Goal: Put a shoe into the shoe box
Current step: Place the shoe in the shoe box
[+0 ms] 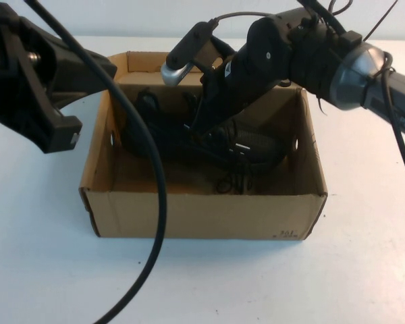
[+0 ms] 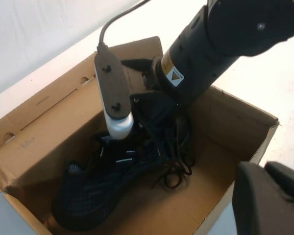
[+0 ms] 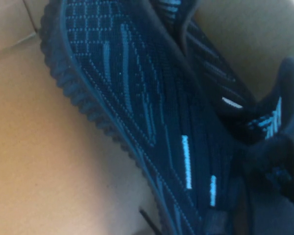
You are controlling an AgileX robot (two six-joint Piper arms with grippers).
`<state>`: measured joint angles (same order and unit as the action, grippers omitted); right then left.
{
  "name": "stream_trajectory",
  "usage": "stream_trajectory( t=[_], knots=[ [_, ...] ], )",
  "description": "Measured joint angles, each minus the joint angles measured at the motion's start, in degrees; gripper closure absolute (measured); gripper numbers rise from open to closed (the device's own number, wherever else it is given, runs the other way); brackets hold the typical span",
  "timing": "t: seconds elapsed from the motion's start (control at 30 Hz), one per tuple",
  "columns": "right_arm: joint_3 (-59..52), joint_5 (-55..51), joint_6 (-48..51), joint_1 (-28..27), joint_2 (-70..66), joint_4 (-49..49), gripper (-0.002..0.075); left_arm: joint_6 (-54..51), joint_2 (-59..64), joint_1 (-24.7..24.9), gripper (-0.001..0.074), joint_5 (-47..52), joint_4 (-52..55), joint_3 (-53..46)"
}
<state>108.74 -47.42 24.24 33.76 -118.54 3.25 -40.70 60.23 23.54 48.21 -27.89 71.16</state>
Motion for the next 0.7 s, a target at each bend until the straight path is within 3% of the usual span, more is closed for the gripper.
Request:
stream_trajectory(
  t=[0.7],
  knots=[
    [0.00, 1.92, 0.00, 0.22, -3.98, -0.23, 0.0715, 0.00, 0.00, 0.00, 0.0736, 1.13, 0.09, 0.00]
  ],
)
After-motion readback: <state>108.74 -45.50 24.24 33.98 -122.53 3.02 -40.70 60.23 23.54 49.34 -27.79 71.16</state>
